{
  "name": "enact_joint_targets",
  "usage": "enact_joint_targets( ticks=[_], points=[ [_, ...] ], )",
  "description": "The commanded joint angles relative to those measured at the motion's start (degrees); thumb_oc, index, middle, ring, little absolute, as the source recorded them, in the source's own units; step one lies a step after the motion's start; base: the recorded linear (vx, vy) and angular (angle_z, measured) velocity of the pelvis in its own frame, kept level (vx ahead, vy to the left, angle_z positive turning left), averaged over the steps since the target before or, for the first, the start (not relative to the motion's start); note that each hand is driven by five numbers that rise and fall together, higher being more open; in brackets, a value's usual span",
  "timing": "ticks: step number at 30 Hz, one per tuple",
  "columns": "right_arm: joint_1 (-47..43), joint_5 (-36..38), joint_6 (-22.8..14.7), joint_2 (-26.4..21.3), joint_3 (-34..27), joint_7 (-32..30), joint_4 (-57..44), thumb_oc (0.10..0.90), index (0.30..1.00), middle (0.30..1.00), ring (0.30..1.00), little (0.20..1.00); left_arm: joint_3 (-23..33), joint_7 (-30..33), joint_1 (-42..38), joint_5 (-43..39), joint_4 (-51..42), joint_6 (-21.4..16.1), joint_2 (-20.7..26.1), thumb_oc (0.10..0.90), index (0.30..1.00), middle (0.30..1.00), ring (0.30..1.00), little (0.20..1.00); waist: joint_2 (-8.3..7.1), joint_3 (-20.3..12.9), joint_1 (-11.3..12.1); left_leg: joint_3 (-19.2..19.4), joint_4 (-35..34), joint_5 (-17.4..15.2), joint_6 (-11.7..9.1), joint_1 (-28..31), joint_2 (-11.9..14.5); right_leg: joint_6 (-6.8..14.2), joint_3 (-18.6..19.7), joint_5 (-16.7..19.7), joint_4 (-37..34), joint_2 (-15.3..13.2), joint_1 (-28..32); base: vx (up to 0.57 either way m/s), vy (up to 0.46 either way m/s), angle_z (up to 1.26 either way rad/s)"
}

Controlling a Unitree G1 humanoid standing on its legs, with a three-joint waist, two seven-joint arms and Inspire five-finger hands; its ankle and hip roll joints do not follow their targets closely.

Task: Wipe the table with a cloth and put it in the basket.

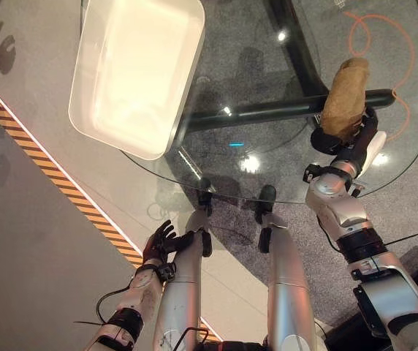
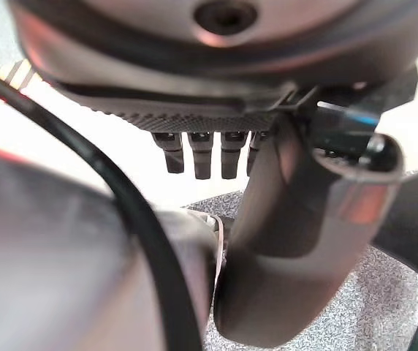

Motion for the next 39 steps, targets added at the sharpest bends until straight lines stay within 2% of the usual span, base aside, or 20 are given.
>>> enact_joint_targets(
  ticks=[1, 6, 7, 8, 9, 10, 11, 21, 32, 39],
  points=[
    [-0.91, 0.99, -0.80, -4.93, 0.31, -0.75, -1.54, 0.800, 0.900, 0.900, 0.900, 0.900, -3.54, 1.35, 5.91, -0.42, 0.52, 1.27, -1.49, 0.800, 0.900, 0.900, 0.900, 0.900, 1.85, -1.06, 0.10, 1.71, 10.54, -10.33, 1.11, -2.80, -3.42, 0.24, -2.31, 8.21, -9.28, 2.22, -1.45, 0.01, 0.001, 0.05],
    [-3.08, 1.62, -1.28, -5.42, 0.82, -1.68, 0.35, 0.800, 0.900, 0.900, 0.900, 0.900, -3.82, 0.69, 5.96, -0.69, 0.82, 0.73, -1.39, 0.800, 0.900, 0.900, 0.900, 0.900, 2.35, -1.06, 0.49, 1.44, 10.86, -10.28, 0.99, -3.66, -3.48, 0.22, -2.37, 8.05, -8.83, 2.18, -2.29, 0.00, 0.000, 0.00],
    [-3.32, 1.68, -1.47, -5.50, 0.87, -1.73, 0.69, 0.506, 0.648, 0.648, 0.648, 0.606, -3.92, 0.59, 5.95, -0.70, 0.72, 0.70, -1.36, 0.800, 0.900, 0.900, 0.900, 0.900, 2.41, -1.06, 0.54, 1.38, 10.88, -10.27, 0.97, -3.81, -3.50, 0.23, -2.38, 8.05, -8.77, 2.18, -2.43, 0.00, 0.000, 0.00],
    [-3.65, 1.87, -1.27, -5.59, 0.85, -1.79, 0.89, 0.394, 0.552, 0.552, 0.552, 0.494, -4.09, 0.54, 5.98, -0.64, 0.49, 0.78, -1.32, 0.800, 0.900, 0.900, 0.900, 0.900, 2.49, -1.06, 0.63, 1.30, 10.91, -10.25, 0.95, -4.03, -3.51, 0.24, -2.39, 8.05, -8.67, 2.16, -2.67, 0.00, 0.000, 0.00],
    [-3.86, 1.95, -1.04, -5.66, 0.89, -1.78, 1.03, 0.358, 0.521, 0.521, 0.521, 0.458, -4.20, 0.52, 5.95, -0.59, 0.40, 0.83, -1.32, 0.800, 0.900, 0.900, 0.900, 0.900, 2.51, -1.06, 0.66, 1.28, 11.07, -10.27, 0.93, -4.27, -3.52, 0.23, -2.39, 8.06, -8.60, 2.15, -2.86, 0.00, 0.000, 0.00],
    [-4.07, 2.00, -0.76, -5.81, 0.85, -1.67, 1.18, 0.289, 0.462, 0.462, 0.462, 0.389, -4.29, 0.55, 5.94, -0.54, 0.21, 0.95, -1.27, 0.800, 0.900, 0.900, 0.900, 0.900, 2.56, -1.06, 0.69, 1.24, 11.09, -10.28, 0.95, -4.44, -3.53, 0.22, -2.39, 8.08, -8.52, 2.13, -3.10, 0.00, 0.000, 0.00],
    [-4.18, 2.04, -0.56, -5.84, 0.82, -1.48, 1.45, 0.100, 0.300, 0.300, 0.300, 0.200, -4.45, 0.76, 5.91, -0.43, 0.02, 1.03, -1.31, 0.800, 0.900, 0.900, 0.900, 0.900, 2.55, -1.06, 0.72, 1.18, 11.08, -10.29, 0.92, -4.60, -3.52, 0.24, -2.39, 8.09, -8.55, 2.11, -3.22, 0.00, -0.003, 0.03],
    [-4.57, 3.85, 0.34, -5.93, 1.74, -0.58, 3.82, 0.100, 0.300, 0.300, 0.300, 0.200, -4.41, 1.24, 5.83, -0.79, -0.57, 0.59, -0.93, 0.800, 0.900, 0.900, 0.900, 0.900, 2.55, -1.06, 0.99, 0.96, 11.02, -10.11, 0.96, -5.38, -3.65, 0.24, -2.44, 8.33, -8.69, 2.23, -3.95, 0.00, -0.001, 0.01],
    [-2.98, 1.42, -3.71, -4.91, 0.62, -5.94, 0.39, 0.100, 0.300, 0.300, 0.300, 0.200, -4.81, 1.43, 6.49, -0.67, -1.07, -0.28, -1.61, 0.800, 0.900, 0.900, 0.900, 0.900, 2.51, -1.06, 0.91, 1.13, 10.70, -10.32, 1.05, -4.72, -3.74, 0.63, -2.30, 8.22, -8.80, 2.10, -3.40, 0.00, 0.000, 0.00],
    [-2.78, -1.84, -1.93, -5.64, -0.24, -4.46, -4.72, 0.100, 0.300, 0.300, 0.300, 0.200, -4.39, 2.15, 7.08, -0.43, -2.36, 0.19, -1.46, 0.800, 0.900, 0.900, 0.900, 0.900, 2.21, -1.06, 0.87, 1.10, 10.58, -10.40, 1.16, -4.77, -3.76, 0.86, -2.17, 8.21, -8.70, 2.16, -3.57, 0.00, 0.000, 0.00]
  ],
)
